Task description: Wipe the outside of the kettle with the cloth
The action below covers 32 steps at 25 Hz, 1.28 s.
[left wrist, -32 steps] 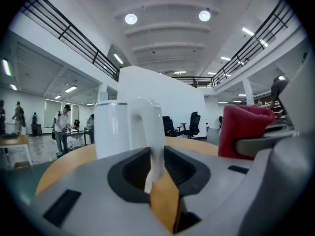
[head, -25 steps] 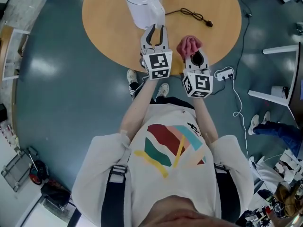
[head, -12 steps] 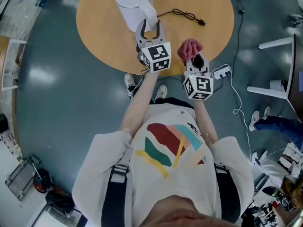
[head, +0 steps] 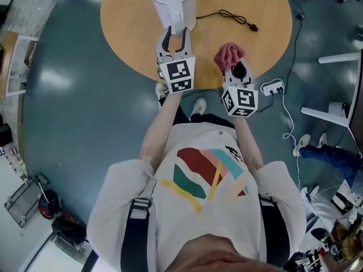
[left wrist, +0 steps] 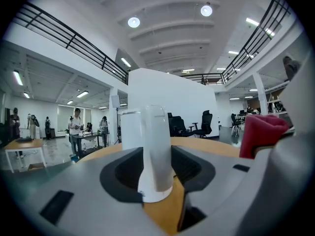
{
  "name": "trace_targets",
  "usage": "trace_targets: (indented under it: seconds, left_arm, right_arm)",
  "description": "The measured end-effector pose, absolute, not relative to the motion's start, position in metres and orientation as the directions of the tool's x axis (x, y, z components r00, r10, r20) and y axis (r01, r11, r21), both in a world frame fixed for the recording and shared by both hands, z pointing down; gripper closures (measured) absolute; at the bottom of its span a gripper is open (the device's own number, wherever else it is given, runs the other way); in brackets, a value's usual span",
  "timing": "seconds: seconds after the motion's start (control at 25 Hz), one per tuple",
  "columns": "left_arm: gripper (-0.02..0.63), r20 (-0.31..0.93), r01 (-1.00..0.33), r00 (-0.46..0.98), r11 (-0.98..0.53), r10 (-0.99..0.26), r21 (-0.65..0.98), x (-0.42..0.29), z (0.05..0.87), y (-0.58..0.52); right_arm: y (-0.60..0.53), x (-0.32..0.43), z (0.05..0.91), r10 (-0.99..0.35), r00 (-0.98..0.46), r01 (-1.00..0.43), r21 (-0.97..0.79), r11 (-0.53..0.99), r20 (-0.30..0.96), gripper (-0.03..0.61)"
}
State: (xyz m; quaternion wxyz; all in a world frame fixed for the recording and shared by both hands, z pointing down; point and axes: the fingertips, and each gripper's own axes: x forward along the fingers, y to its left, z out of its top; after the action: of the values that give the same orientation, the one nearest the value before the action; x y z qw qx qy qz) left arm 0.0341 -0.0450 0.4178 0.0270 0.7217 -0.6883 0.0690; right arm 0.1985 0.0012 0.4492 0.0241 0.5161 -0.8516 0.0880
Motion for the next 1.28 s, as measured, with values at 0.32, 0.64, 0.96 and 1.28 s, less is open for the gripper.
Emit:
trace_targets:
  seconds: [0.32,0.64,0.96,1.28]
  left_arm:
    - [0.439,0.147,-0.985,0.154,-0.163,-0.977,-0.057,0.004,0.417,-0.048]
    - [0.440,0.165,-0.982,0.150,-0.166,-0.975,-0.086,-0.030,0.419,-0.061]
    - [0.439,0.177,-0.980,0.161,-0.178,-0.971,-0.085,-0.070,0.422,-0.088]
    - [0.439,0.202,-0.974,0.180,-0.202,-0.963,-0.098,-0.114,0.419,-0.117]
  right_arm:
    - [-0.010,0.159,0.443,-0.834,-0.538,-0.842,-0.122,0.525,0.122,0.531]
    - [-0.033,0.131,0.436,-0.827,-0.552,-0.833,-0.128,0.539,0.112,0.531]
    - [-0.058,0.089,0.429,-0.812,-0.574,-0.819,-0.099,0.566,0.107,0.531]
    - [-0.074,0.051,0.423,-0.825,-0.553,-0.833,-0.094,0.545,0.118,0.531]
